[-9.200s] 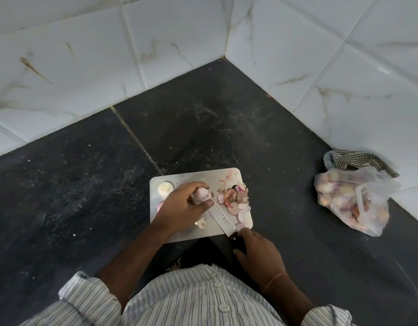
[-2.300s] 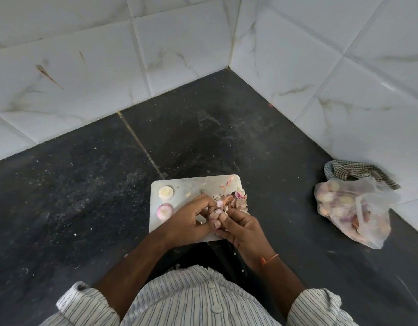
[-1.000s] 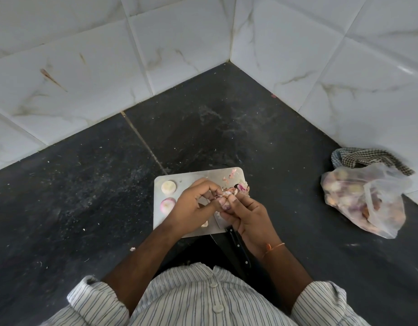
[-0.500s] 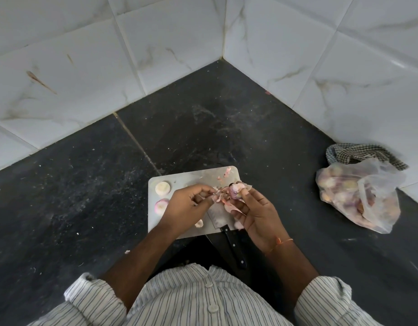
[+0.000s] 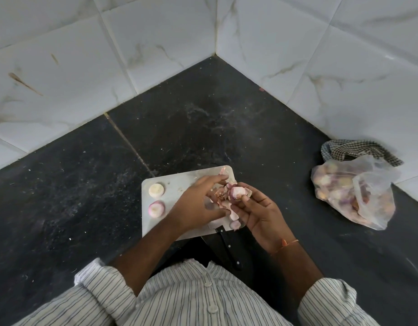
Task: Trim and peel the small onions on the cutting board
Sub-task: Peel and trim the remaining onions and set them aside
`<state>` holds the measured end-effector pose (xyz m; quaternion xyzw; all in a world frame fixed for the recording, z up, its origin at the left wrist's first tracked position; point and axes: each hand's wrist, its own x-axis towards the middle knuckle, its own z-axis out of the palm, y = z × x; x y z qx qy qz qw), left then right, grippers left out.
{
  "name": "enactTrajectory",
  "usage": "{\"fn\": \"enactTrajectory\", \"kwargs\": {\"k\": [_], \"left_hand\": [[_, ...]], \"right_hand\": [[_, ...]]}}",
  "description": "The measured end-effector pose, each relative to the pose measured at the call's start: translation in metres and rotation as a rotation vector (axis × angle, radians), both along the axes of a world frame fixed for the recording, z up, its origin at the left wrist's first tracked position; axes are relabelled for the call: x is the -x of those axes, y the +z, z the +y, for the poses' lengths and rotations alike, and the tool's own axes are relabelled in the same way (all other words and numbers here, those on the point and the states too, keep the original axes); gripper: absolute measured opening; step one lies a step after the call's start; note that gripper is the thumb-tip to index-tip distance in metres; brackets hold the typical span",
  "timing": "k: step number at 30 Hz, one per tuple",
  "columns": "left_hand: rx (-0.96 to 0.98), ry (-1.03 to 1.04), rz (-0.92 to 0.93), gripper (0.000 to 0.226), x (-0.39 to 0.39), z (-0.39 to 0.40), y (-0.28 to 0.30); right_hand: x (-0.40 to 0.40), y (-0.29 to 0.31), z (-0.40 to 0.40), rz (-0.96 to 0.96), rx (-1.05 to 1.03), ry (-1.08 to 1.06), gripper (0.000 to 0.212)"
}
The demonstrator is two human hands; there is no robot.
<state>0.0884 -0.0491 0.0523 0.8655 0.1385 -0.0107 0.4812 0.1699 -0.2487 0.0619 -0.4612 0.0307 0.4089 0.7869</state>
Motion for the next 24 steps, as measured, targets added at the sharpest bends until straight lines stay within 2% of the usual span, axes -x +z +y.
{"fn": "enactTrajectory", "kwargs": {"k": [2,5,7,11,17,20,24], "left_hand": [[-0.036,-0.048,-0.105,0.073,0.005,-0.002,0.005],[-0.105,-0.036,-0.278,0.051,0.009,-0.005,0.007],[-0.121,-0.010,-0.326,0.042,0.010,-0.004,0.008],[-0.030,-0.008,-0.238,0.039,0.012,0.001,0.016],[0.054,-0.072,-0.146,0.035,0.011,0.006,0.021],[0.032,-0.076,-0.160,0.035,0.014,0.007,0.022],[-0.093,-0.073,-0.250,0.034,0.019,0.006,0.021]], "right_hand": [[0.000,-0.002,0.000,0.016,-0.014,0.003,0.039],[0.003,-0.003,0.004,0.042,-0.038,0.014,0.037],[0.006,-0.001,0.006,0.055,-0.041,0.023,0.033],[0.014,0.002,0.010,0.101,-0.044,0.025,0.027],[0.021,0.003,0.014,0.123,-0.070,0.061,0.035],[0.021,0.003,0.015,0.134,-0.074,0.052,0.036],[0.018,0.004,0.018,0.123,-0.038,0.034,0.035]]}}
